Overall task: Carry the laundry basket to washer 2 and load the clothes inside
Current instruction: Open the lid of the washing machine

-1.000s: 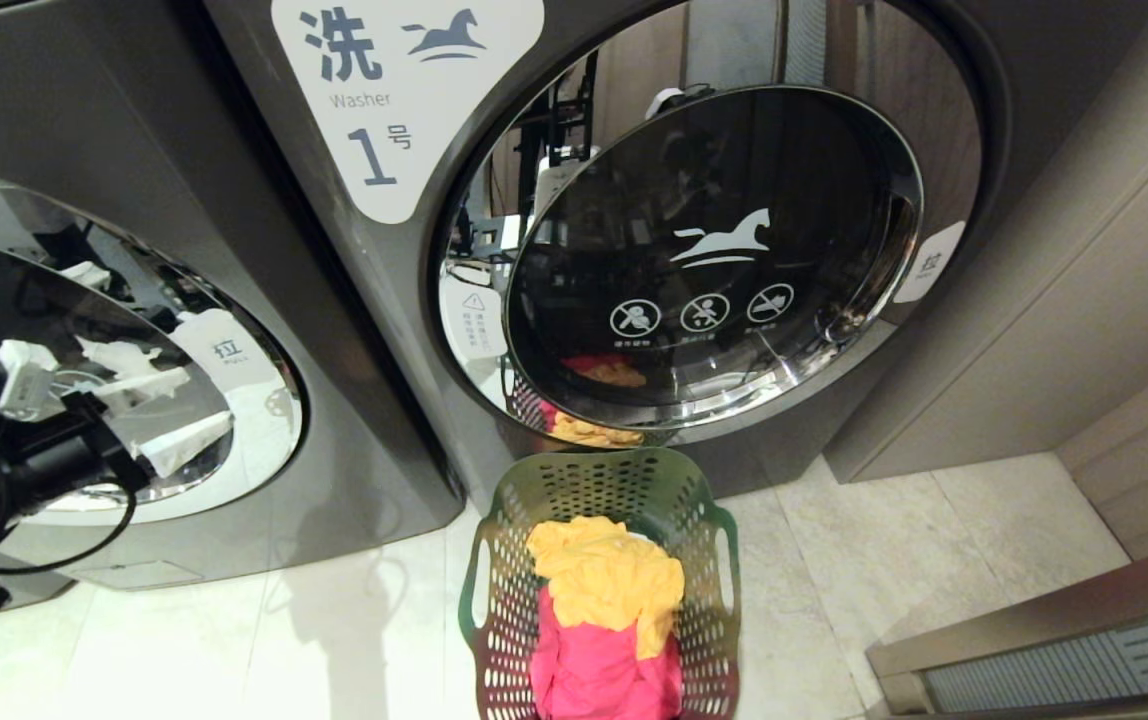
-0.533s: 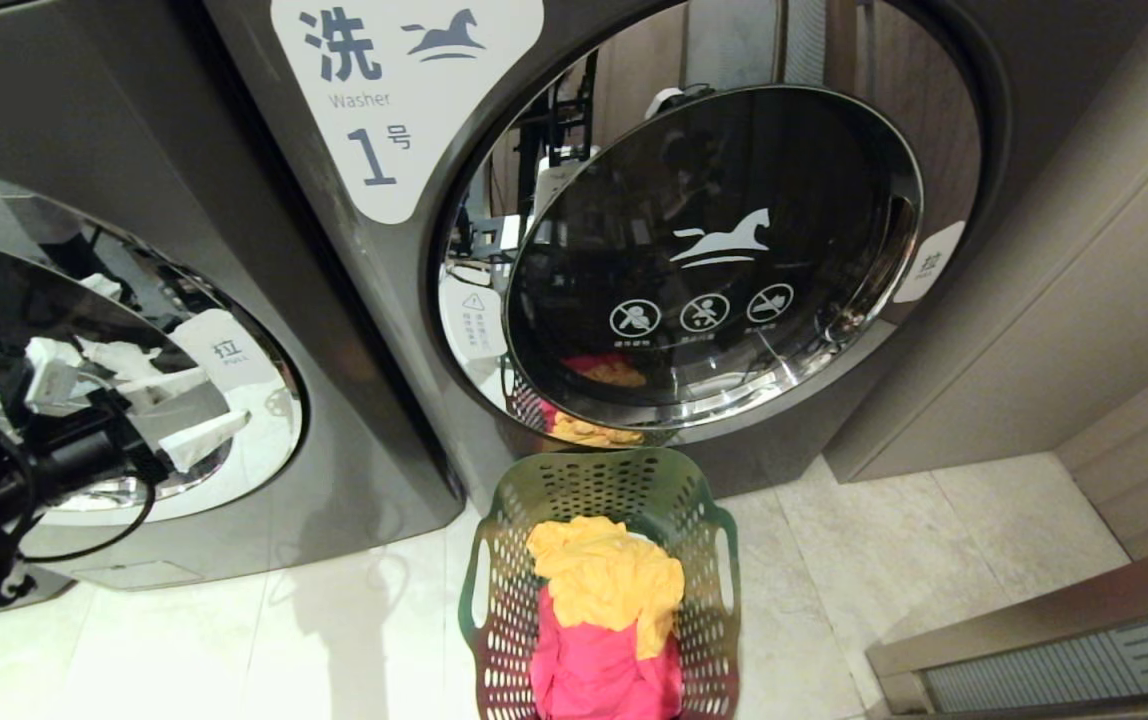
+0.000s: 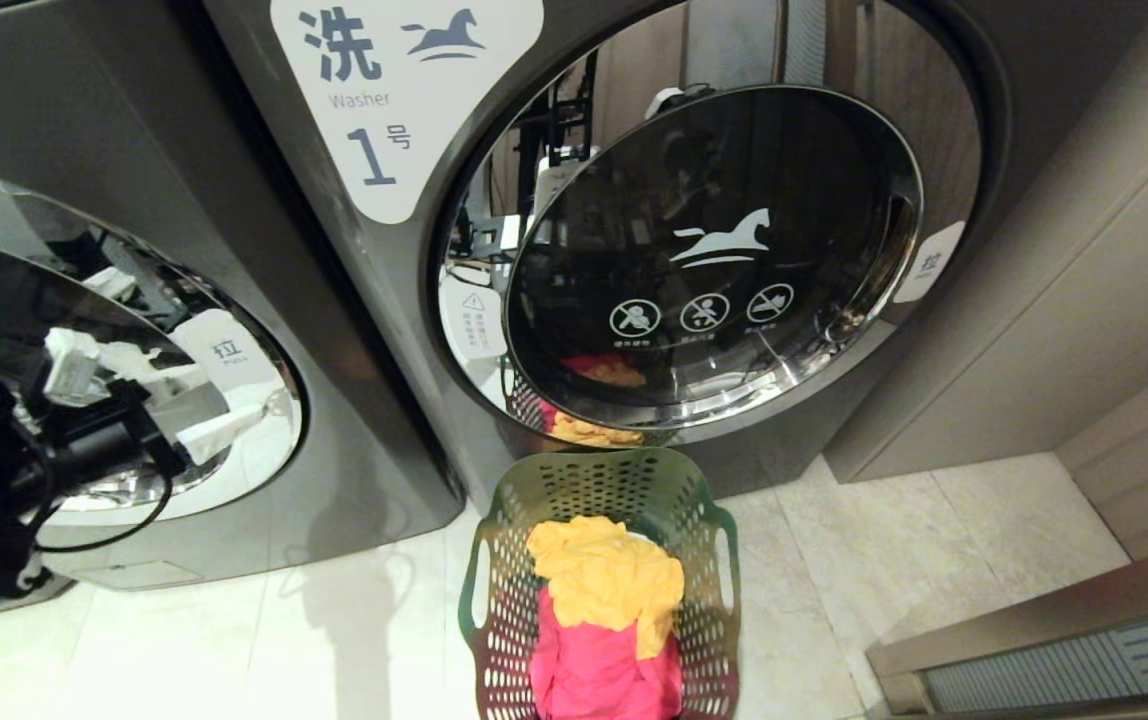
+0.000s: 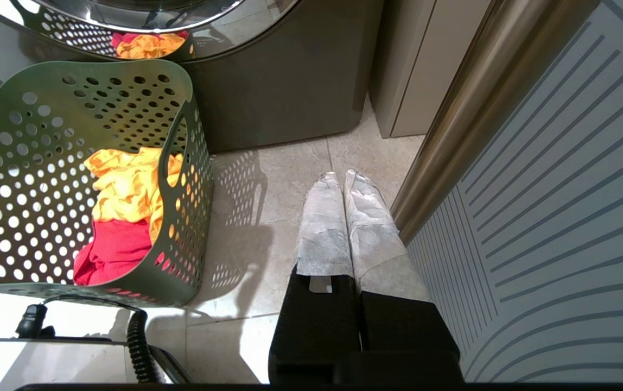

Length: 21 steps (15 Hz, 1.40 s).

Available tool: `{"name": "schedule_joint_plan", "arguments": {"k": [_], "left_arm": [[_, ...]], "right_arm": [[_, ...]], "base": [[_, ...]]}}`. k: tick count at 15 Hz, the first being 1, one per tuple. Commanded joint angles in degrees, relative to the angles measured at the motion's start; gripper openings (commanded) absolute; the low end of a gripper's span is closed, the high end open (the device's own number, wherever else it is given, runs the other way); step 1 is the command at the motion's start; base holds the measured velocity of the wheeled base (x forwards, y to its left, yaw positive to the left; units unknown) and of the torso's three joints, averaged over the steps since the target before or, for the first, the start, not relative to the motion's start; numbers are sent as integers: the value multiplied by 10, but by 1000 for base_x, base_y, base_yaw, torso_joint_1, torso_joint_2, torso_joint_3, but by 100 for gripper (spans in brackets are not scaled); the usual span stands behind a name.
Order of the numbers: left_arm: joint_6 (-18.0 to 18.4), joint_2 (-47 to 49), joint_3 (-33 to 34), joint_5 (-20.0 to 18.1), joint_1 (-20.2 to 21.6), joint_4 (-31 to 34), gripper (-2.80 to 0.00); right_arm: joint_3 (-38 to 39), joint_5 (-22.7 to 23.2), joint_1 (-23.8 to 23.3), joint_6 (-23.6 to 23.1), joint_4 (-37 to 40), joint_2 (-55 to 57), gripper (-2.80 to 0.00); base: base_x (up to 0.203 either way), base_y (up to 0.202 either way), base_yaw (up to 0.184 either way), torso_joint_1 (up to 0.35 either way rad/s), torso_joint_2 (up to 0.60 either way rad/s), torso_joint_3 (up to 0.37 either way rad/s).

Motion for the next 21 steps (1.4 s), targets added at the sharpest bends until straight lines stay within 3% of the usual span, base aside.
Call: {"name": "schedule_joint_plan", "arguments": {"k": [1, 12, 16, 19, 21], "left_arm": [[1, -6, -2, -3, -7, -6, 0], [-6, 6, -26, -10, -52, -17, 0], [-5, 4, -22, -81, -53, -17, 0], [-5, -1, -3, -87, -54, -24, 0], [-5, -3, 18, -110, -54, -43, 0]], "right_arm": [[-1, 0, 0, 0, 0, 1, -280], [-1, 0, 0, 0, 0, 1, -280], [0, 0, 0, 0, 0, 1, -280], [0, 0, 0, 0, 0, 1, -280], [0, 0, 0, 0, 0, 1, -280]], "base": [[0, 0, 0, 0, 0, 0], [0, 0, 0, 0, 0, 0], [0, 0, 0, 0, 0, 0], [0, 0, 0, 0, 0, 0], [0, 0, 0, 0, 0, 0]]}}
